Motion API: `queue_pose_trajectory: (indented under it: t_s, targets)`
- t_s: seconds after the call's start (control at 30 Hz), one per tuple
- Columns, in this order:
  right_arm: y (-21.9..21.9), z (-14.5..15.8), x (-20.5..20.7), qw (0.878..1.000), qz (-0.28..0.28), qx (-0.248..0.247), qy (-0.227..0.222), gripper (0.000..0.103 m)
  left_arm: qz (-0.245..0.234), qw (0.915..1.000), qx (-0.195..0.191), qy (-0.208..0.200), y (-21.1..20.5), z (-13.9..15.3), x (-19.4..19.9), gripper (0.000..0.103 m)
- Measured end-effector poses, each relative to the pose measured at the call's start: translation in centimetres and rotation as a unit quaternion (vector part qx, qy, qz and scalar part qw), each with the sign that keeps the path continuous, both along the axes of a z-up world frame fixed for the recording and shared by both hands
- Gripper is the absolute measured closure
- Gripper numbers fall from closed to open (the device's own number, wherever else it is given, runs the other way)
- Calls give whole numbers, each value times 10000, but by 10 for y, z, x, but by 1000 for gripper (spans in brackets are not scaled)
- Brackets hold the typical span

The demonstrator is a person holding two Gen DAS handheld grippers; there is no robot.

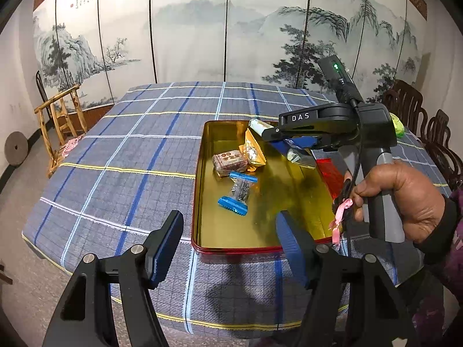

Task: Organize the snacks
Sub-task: 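Carry the soda cracker pack into the gold tin and open the right gripper, then withdraw the right gripper from the tin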

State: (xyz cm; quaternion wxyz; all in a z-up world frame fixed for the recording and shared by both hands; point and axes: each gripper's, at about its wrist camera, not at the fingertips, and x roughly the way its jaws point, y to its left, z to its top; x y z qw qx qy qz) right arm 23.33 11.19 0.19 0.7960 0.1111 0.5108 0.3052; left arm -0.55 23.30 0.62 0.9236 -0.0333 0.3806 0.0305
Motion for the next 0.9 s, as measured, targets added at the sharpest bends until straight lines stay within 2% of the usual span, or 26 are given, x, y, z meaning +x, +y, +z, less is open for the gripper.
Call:
queue_pose_trajectory:
  t_s: [0.2, 0.37, 0.57, 0.77, 0.9]
  targets:
    - [2, -3, 1, 10000, -70, 43, 36, 50, 7, 10000, -14, 14, 1, 1, 1, 40]
    - [2, 5, -2, 9999, -35, -25, -151, 50, 4, 10000, -16, 28, 0, 1, 1, 40]
    - [-11, 17, -13, 9991, -3, 236, -340, 50, -28, 10000, 24, 35, -3, 1, -1, 39]
    - [-52, 27, -46, 9969, -21, 234, -757, 50, -92, 9999, 53, 17, -10, 3, -3, 36]
    - [-105, 23, -72, 9941, -241, -90, -1056, 50, -191, 9998, 64, 0, -19, 5, -2, 36]
